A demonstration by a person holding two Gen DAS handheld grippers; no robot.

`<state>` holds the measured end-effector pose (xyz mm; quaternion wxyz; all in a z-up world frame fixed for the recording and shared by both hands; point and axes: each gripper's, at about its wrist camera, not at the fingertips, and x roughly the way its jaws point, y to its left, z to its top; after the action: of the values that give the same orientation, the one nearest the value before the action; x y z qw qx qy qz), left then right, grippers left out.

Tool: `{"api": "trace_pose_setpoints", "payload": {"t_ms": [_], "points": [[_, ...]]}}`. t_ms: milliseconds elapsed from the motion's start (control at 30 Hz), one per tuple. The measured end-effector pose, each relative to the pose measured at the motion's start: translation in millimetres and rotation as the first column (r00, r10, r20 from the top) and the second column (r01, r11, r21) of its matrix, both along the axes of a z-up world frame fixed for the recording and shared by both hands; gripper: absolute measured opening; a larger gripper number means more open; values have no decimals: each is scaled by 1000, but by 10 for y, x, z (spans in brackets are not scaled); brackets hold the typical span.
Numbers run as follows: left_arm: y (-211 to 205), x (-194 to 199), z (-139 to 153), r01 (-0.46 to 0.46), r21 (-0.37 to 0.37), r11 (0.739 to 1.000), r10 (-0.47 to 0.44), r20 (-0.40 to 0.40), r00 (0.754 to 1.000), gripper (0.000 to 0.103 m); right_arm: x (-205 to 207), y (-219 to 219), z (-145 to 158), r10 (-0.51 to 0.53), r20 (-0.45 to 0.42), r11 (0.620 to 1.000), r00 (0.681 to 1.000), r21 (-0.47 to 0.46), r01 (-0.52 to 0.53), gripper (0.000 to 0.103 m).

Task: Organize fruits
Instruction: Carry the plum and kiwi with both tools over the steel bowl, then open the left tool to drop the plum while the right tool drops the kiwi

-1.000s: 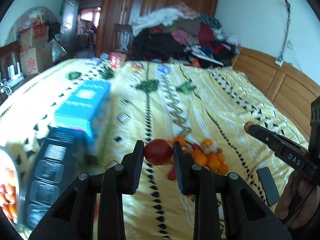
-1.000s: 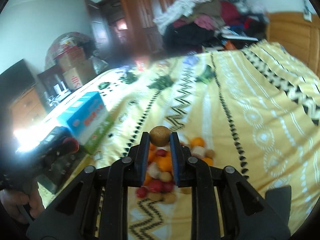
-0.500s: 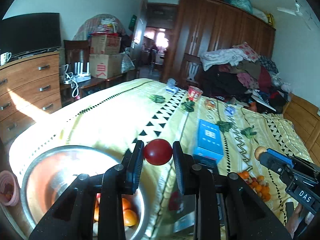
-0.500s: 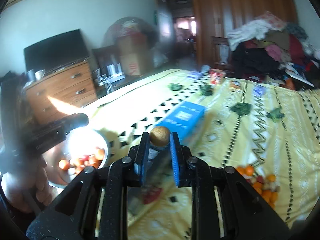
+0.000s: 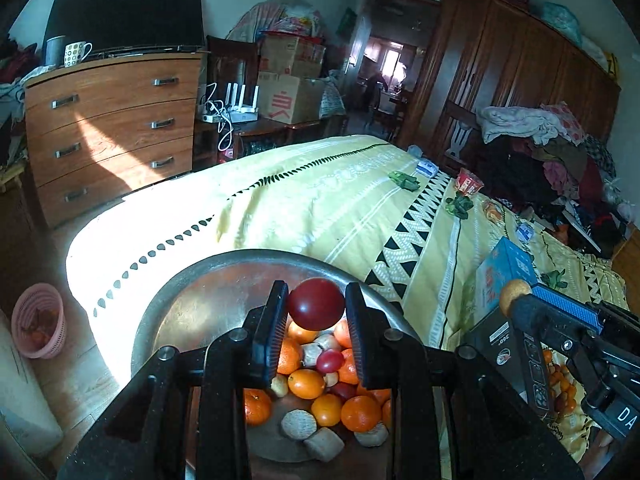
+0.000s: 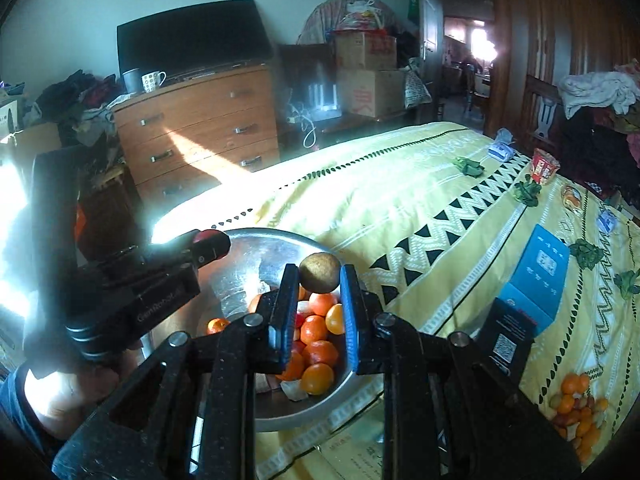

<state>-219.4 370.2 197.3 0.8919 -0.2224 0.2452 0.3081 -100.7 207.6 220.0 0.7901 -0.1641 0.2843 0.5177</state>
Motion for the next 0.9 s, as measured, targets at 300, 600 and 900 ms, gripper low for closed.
{"api": "trace_pose_setpoints", "payload": {"t_ms": [300,600,900], "points": [[177,-15,-176,-1,-42,999,0,-33,999,29,45,192,-231,8,-95,998,995,-67,-15,21],[244,-12,-220,0,-59,998,-2,-41,999,29,-4,282,-244,9,-103,997,995,-79,-17,21],[297,-39,-311,-28,-88,996,22,-59,998,54,45,292,-274,-4,-117,997,993,-74,-5,22]]}}
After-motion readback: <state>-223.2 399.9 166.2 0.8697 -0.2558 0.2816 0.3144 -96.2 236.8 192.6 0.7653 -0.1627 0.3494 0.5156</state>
